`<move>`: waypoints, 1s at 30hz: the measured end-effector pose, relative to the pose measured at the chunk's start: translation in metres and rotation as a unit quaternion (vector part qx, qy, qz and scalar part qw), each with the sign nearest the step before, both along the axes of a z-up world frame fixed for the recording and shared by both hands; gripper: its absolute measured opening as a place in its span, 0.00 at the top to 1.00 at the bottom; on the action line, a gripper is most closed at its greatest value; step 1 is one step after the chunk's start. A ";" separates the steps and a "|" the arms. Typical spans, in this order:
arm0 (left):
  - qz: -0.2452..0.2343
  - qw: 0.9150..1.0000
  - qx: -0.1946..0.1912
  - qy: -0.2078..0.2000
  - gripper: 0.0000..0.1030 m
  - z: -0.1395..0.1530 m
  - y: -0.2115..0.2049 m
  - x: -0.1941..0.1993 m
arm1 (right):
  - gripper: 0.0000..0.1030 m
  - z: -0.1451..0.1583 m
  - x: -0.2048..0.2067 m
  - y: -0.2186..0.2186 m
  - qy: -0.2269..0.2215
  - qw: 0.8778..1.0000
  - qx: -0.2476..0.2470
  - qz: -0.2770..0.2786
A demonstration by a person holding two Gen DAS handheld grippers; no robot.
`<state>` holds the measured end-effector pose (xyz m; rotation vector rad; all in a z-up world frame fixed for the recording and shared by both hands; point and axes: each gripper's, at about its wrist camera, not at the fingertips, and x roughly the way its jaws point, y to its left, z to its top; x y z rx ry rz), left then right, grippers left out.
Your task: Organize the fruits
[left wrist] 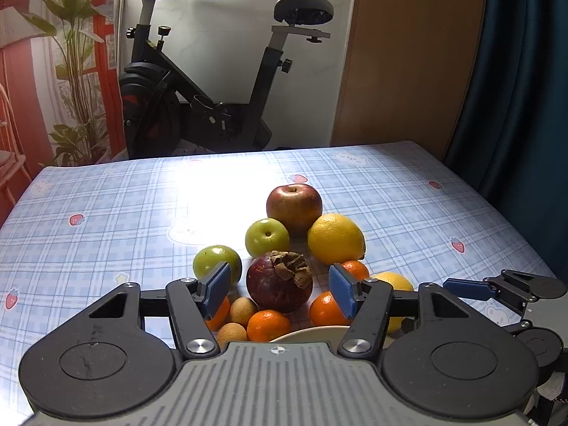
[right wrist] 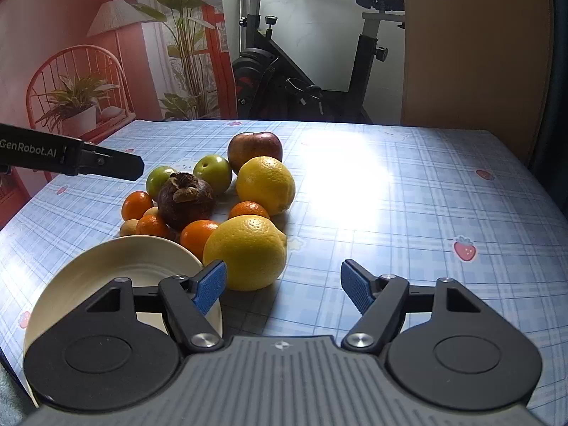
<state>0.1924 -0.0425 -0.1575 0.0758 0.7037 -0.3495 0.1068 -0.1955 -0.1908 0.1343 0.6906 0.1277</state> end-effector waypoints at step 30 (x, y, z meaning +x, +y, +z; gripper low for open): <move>-0.108 0.981 -0.098 0.128 0.58 -0.052 -0.049 0.049 | 0.37 -0.011 0.008 -0.013 0.031 0.999 -0.003 0.020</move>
